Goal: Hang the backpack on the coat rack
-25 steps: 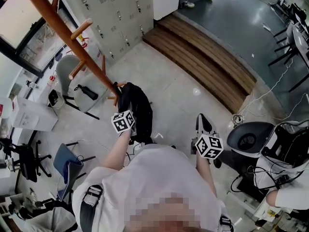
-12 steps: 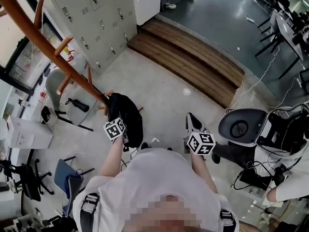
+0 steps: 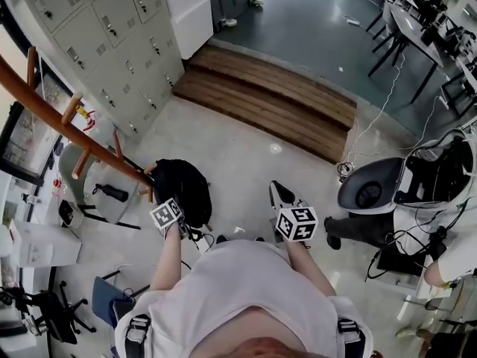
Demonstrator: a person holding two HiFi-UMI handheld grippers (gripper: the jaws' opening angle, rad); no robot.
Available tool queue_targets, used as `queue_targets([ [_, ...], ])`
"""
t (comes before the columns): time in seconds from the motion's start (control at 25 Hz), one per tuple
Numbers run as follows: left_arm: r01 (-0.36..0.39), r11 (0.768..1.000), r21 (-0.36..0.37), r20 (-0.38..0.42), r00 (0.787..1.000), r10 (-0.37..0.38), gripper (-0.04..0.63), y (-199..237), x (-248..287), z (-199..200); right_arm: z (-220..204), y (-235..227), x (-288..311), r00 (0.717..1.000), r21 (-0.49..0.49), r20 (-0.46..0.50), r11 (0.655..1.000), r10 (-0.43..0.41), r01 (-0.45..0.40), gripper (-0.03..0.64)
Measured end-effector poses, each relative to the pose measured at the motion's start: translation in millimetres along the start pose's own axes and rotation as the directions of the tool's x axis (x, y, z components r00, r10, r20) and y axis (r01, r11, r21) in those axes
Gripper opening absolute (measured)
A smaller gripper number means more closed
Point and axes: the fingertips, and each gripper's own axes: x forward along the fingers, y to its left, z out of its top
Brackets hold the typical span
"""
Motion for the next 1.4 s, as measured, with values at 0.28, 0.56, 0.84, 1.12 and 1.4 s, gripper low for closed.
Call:
queue_targets([
  [0.28, 0.008, 1.000, 0.004, -0.084, 0.996, -0.008, 0.202, -11.2, -14.4, -1.8, -3.8, -3.5, -4.8, 1.000, 0.007, 0.006, 1.000, -0.004, 0.004, 0.008],
  [0.56, 0.013, 1.000, 0.018, -0.068, 0.998, -0.012, 0.202, -17.0, -46.8, 11.9, -5.5, -7.8, -5.3, 1.000, 0.008, -0.009, 1.000, -0.007, 0.007, 0.009],
  [0.84, 0.073, 0.994, 0.086, 0.043, 0.996, -0.077, 0.201, -47.8, -84.1, 42.0, -0.7, -8.0, -4.4, 1.000, -0.005, -0.007, 1.000, 0.005, -0.005, 0.009],
  [1.12, 0.098, 0.978, 0.185, 0.123, 0.985, -0.122, 0.121, -76.1, -96.5, 74.3, 10.2, -4.7, -5.2, 1.000, -0.017, 0.008, 1.000, 0.006, -0.006, 0.009],
  [1.4, 0.189, 0.923, 0.336, 0.254, 0.925, -0.282, 0.012, -137.8, -125.9, 116.3, 30.3, -13.6, -12.4, 0.999, -0.023, 0.050, 0.999, -0.021, 0.022, 0.009],
])
